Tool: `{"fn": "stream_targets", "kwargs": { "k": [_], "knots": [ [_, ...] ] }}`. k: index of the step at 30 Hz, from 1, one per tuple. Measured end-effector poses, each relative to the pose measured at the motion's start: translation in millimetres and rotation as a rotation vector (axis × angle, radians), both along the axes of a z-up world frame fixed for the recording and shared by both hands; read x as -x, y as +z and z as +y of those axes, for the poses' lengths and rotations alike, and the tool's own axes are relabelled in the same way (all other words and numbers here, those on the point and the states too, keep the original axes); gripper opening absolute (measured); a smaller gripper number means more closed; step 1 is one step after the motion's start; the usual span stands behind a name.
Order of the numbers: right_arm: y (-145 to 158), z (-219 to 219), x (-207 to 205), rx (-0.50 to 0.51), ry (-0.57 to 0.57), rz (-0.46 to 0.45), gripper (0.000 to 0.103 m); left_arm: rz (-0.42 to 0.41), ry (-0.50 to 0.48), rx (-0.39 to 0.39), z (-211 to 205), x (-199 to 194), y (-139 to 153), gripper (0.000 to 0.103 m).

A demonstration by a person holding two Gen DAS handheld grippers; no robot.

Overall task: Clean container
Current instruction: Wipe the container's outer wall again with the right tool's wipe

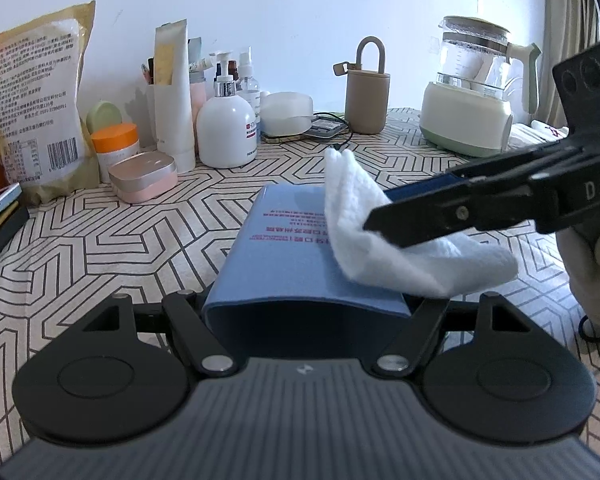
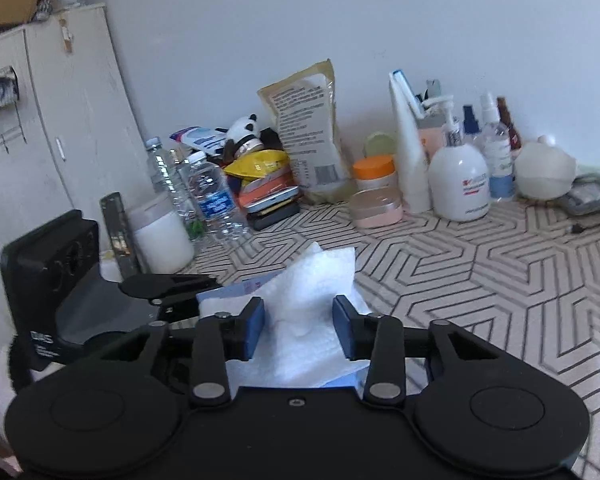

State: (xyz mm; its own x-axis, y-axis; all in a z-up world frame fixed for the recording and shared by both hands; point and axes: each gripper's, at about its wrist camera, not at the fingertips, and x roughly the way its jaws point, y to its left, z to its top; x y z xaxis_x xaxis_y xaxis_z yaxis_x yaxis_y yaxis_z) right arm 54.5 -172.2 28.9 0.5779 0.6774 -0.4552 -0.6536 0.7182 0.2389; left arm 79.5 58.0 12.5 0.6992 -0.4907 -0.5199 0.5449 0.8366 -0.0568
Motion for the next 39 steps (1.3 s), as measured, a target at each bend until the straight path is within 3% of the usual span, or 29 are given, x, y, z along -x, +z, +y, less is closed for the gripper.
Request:
{"fn": "stream_targets", "kwargs": {
  "k": [9, 16, 21, 26, 39],
  "knots": [
    [-5.1, -0.6, -0.6, -0.053, 0.056, 0.080, 0.047, 0.009, 0.011, 0.012, 1.9, -1.5, -0.6, 0.074],
    [-5.4, 6.5, 4.6, -0.041, 0.091, 0.069, 0.051, 0.004, 0.020, 0.006, 1.7, -1.3, -1.0, 0.074],
    [-5.5, 5.0, 4.0, -0.039, 0.089, 0.061, 0.047, 0.002, 0.017, 0.005, 3.2, -2.4, -1.1, 0.074],
    [-4.3, -0.7, 0.9, -0.041, 0.060, 0.057, 0.041, -0.009, 0.015, -0.008, 1.8, -0.8, -0.5, 0.074],
    [-7.0, -16.0, -11.2, -0.049, -0.074, 0.060, 0.041, -0.028, 0.013, -0.026, -1.6, 2.7, 1.4, 0.074]
  ]
}}
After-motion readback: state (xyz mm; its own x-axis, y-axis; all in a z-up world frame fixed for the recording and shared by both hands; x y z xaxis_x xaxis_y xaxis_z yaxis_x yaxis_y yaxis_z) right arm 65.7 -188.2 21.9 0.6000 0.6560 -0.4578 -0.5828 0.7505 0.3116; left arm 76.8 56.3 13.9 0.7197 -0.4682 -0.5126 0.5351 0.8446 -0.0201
